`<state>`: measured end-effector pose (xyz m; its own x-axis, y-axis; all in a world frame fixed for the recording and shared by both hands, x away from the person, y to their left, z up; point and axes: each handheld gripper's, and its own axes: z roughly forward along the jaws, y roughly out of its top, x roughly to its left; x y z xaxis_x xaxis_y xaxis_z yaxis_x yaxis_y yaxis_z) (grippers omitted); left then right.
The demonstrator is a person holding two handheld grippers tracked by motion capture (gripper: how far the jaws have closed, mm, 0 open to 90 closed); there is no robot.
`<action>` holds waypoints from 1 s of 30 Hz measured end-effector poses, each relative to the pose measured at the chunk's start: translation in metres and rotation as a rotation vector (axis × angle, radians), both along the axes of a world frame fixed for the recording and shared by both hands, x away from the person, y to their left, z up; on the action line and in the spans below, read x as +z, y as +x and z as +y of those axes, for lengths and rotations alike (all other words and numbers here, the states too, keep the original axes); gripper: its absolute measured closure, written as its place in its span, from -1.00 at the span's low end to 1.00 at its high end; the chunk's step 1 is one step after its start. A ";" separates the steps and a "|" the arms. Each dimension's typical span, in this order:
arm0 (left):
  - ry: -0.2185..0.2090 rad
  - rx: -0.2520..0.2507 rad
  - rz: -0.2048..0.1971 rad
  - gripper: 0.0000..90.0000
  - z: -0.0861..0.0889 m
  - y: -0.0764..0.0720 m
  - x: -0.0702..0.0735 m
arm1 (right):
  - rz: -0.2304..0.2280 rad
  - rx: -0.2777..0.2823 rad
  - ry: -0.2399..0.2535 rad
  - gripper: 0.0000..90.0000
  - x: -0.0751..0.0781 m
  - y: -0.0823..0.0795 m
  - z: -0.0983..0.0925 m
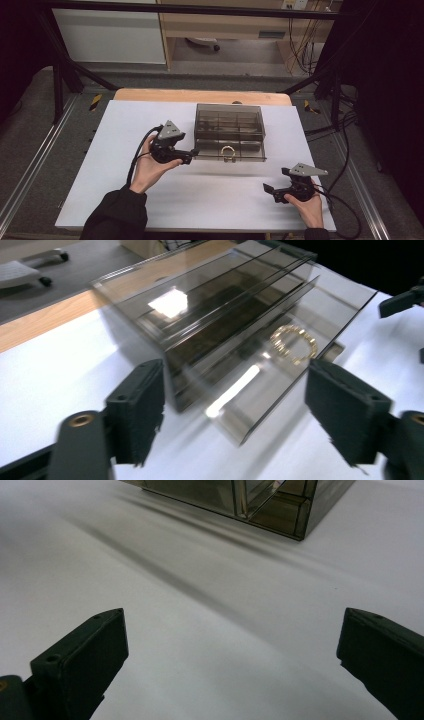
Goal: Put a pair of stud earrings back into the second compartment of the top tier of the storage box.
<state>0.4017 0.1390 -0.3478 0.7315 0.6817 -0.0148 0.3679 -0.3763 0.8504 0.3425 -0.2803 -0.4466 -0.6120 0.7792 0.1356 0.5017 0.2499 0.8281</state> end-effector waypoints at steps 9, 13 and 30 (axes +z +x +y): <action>-0.005 0.045 -0.009 -0.69 0.045 -0.014 -0.018 | 0.000 -0.001 0.000 -0.98 0.000 0.000 0.000; -0.008 0.059 -0.012 -0.70 0.065 -0.022 -0.032 | 0.000 0.000 -0.001 -0.98 0.000 0.000 0.000; -0.005 0.124 -0.001 -0.70 0.126 -0.050 -0.079 | 0.003 0.001 -0.005 -0.98 -0.001 0.000 0.000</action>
<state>0.3519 0.2655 -0.4270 0.6415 0.7669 -0.0180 0.4103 -0.3233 0.8527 0.3425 -0.2801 -0.4475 -0.6123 0.7793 0.1337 0.5037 0.2542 0.8256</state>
